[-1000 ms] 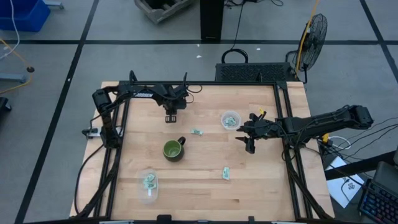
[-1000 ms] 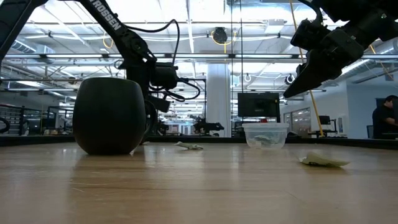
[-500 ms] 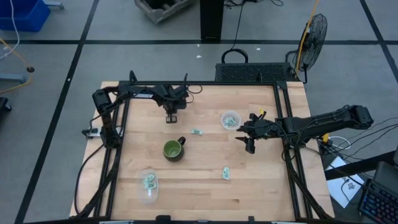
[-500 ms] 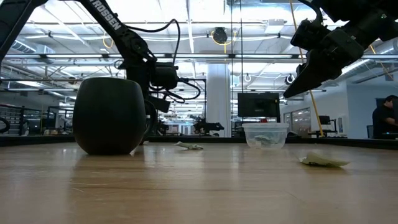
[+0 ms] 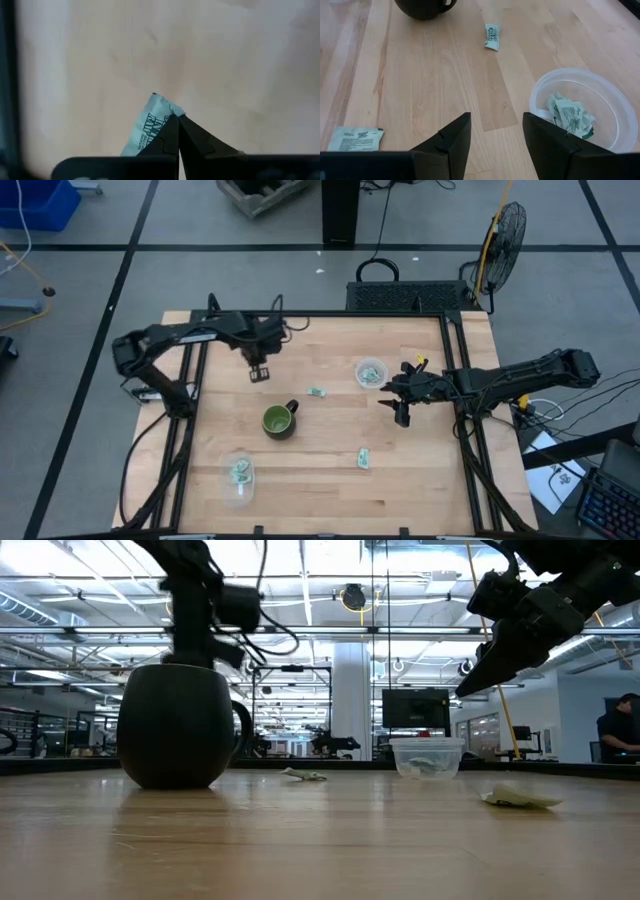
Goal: Pick and place Stevia / Truvia into bins
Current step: Put the white stevia packet into the rectangle transparent container
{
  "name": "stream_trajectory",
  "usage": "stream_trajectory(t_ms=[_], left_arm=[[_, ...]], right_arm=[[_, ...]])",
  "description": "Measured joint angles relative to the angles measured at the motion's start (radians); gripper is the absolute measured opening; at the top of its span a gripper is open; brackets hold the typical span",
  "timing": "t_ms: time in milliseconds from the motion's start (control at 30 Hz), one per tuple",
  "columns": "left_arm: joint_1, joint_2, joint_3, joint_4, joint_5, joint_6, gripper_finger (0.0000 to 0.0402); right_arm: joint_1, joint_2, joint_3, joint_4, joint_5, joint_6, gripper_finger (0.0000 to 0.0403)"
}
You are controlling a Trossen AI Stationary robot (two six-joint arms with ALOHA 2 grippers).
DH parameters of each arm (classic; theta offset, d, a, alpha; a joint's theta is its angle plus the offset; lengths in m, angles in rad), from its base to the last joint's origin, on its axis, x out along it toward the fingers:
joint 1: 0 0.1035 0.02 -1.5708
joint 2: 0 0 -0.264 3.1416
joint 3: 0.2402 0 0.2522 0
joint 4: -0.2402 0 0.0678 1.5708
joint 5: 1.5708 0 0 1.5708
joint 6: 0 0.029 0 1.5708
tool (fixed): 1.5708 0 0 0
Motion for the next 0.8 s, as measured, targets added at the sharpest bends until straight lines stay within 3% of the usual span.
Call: stream_trajectory(t_ms=[167,333,600,700,800], left_arm=[[-0.100,-0.147,0.000,-0.233,0.122,-0.337,0.0010],[-0.299,-0.244,0.000,-0.345,0.276,-0.611,0.0004],[-0.657,-0.260,-0.002,-0.283,0.524,-0.841,0.0010],[-0.760,-0.256,-0.040,-0.177,0.580,-0.928,0.0004],[-0.843,-0.258,-0.124,0.034,0.594,-1.034,0.0013]], right_arm=[[0.000,0.000,0.000,0.000,0.000,-0.026,0.0171],[0.000,0.000,0.000,-0.001,0.000,-0.026,0.0171],[0.000,0.000,0.000,-0.008,0.000,-0.029,0.0171],[0.000,0.000,0.000,-0.008,0.000,-0.028,0.0171],[0.000,0.000,0.000,-0.008,0.000,-0.028,0.0171]])
